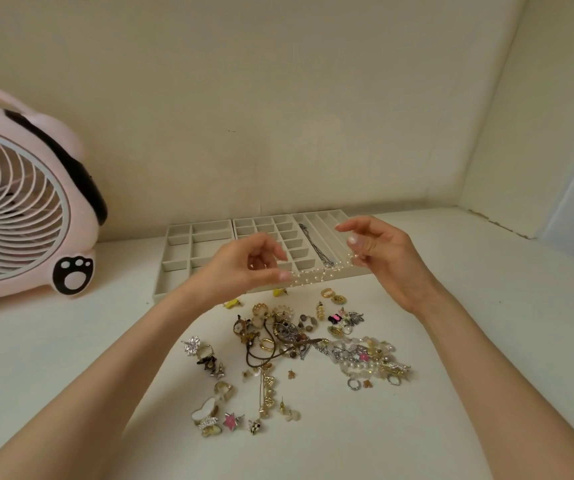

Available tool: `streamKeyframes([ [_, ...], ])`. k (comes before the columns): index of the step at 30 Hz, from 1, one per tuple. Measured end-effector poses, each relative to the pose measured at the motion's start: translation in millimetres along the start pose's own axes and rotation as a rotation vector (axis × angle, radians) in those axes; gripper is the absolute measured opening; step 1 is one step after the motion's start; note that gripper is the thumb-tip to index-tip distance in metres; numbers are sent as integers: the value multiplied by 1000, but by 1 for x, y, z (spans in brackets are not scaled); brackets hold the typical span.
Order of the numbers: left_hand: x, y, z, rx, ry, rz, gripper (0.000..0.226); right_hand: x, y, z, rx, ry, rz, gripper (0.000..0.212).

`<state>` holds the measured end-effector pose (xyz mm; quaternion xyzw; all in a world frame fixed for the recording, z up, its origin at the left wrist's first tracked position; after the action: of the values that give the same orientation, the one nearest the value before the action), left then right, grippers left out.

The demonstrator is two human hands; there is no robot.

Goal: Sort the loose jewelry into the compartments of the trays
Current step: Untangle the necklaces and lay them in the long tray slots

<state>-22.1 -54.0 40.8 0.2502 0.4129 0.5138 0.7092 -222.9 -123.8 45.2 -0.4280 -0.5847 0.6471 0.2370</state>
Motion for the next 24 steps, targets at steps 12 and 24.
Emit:
streamKeyframes([
  [12, -1, -5, 16, 74, 157, -25, 9, 0, 2, 12, 320, 233, 11, 41],
  [24, -6, -16, 11, 121, 438, 32, 5, 1, 11, 20, 652, 529, 43, 23],
])
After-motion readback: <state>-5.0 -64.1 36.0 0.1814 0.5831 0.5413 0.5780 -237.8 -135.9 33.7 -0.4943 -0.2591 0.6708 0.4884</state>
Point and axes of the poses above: each hand's wrist, its own x-axis away from the middle knuckle, its own z-axis out of the back of the hand, y = z × x, the point moved 4 cm from there along -x, towards the middle knuckle, and after that the axes turned 5 degrees about -z, right-handed, at the moved point
